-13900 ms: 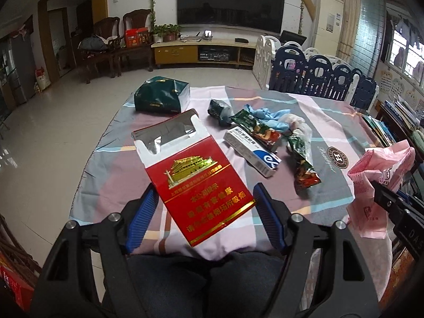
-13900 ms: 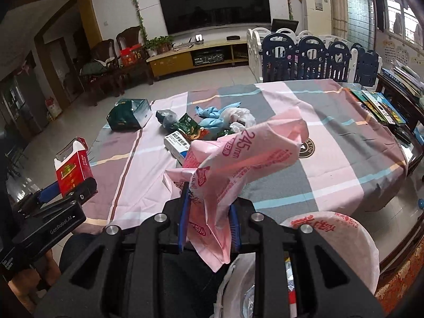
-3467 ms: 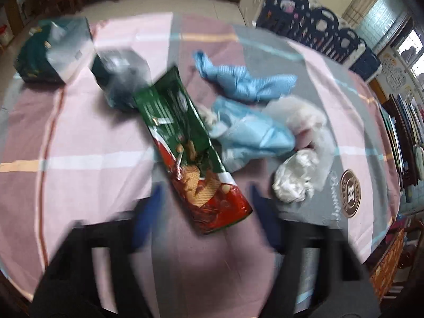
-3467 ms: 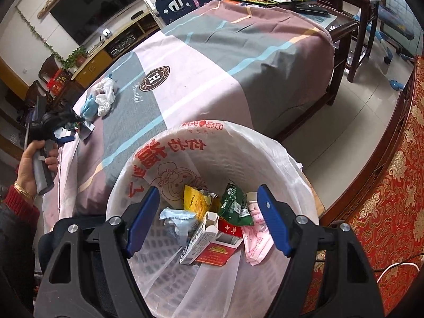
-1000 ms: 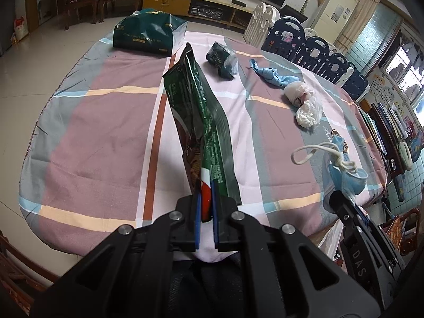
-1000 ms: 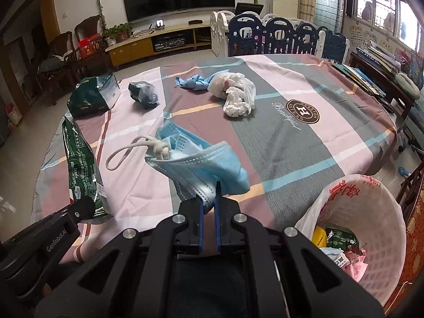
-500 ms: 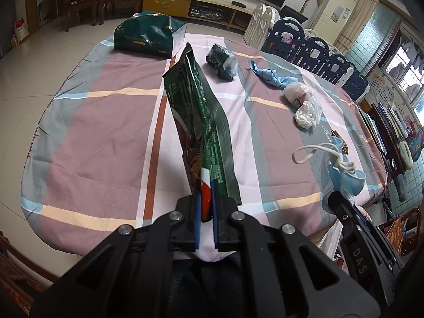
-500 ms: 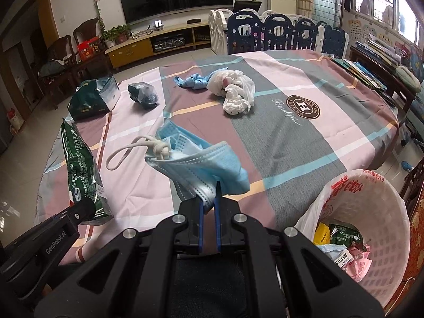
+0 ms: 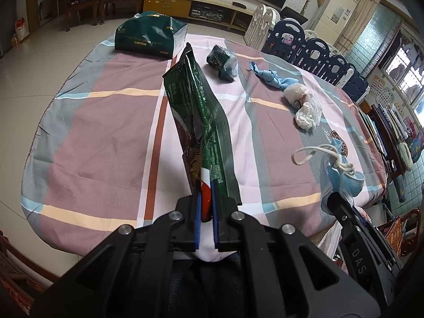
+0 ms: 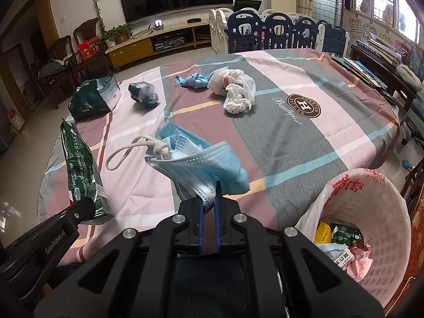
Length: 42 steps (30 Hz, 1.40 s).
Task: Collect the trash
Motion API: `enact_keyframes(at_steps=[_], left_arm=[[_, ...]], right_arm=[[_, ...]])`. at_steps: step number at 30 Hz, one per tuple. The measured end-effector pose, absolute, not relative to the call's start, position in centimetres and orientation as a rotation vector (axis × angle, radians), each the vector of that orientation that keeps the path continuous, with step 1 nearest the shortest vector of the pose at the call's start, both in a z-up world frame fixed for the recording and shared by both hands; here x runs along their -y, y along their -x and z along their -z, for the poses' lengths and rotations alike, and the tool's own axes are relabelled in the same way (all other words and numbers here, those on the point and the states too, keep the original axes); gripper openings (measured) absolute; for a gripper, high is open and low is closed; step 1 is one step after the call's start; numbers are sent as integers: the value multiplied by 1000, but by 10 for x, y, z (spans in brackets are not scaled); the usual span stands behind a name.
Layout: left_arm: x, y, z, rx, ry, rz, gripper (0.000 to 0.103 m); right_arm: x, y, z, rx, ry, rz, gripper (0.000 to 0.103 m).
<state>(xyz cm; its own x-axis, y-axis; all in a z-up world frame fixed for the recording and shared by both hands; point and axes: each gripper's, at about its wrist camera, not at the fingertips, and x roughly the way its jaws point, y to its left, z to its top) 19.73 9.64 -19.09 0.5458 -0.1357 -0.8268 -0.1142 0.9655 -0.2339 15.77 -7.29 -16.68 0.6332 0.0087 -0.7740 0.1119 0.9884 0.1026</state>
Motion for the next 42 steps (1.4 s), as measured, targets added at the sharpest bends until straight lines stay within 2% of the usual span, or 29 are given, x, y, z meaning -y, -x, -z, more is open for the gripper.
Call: enact_keyframes(at_steps=[42], left_arm=[[-97,-198,190,-988,281,7,8]], right_arm=[[83,-158,170,-882,-184,63,7]])
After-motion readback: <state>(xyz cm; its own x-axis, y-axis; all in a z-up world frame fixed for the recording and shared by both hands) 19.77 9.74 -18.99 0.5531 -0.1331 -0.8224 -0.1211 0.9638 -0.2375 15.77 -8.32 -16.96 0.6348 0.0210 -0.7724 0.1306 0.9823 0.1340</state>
